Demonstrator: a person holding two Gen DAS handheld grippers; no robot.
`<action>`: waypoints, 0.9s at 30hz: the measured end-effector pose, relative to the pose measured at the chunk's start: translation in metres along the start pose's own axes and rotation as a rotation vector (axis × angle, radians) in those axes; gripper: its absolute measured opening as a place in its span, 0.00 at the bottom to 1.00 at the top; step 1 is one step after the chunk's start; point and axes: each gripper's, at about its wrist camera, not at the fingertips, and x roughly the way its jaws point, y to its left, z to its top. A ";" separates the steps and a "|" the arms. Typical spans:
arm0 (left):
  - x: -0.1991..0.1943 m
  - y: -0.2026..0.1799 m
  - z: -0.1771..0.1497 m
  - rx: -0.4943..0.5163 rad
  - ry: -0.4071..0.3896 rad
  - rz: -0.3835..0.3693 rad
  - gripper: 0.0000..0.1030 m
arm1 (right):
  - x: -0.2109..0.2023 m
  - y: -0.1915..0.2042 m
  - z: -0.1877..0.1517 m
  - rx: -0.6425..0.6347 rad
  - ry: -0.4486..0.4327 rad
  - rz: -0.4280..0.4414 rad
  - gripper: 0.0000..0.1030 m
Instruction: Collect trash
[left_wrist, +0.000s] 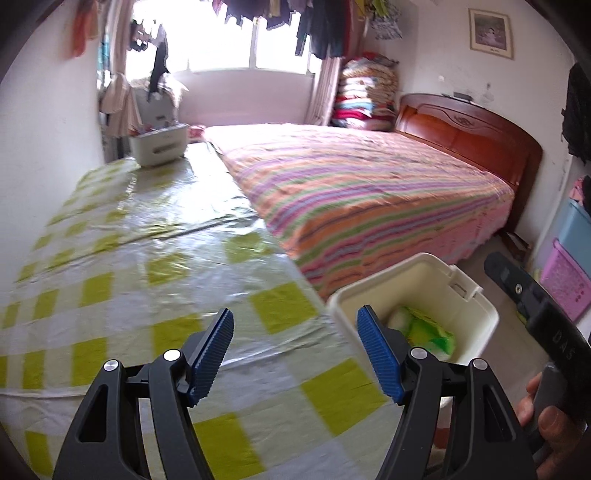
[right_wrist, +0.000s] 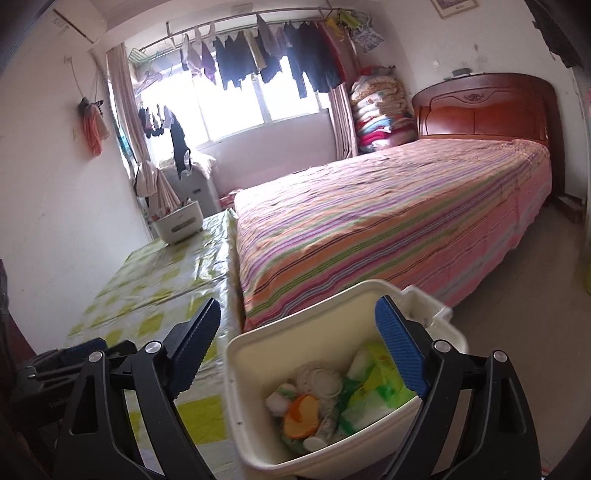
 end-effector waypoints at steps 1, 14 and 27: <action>-0.004 0.005 -0.001 -0.005 -0.007 0.012 0.66 | 0.000 0.004 -0.001 -0.002 0.004 0.001 0.82; -0.032 0.056 -0.010 -0.080 -0.057 0.090 0.66 | 0.003 0.060 -0.020 -0.079 0.044 0.053 0.84; -0.039 0.096 -0.019 -0.135 -0.074 0.159 0.66 | 0.010 0.072 -0.025 -0.108 0.064 0.073 0.84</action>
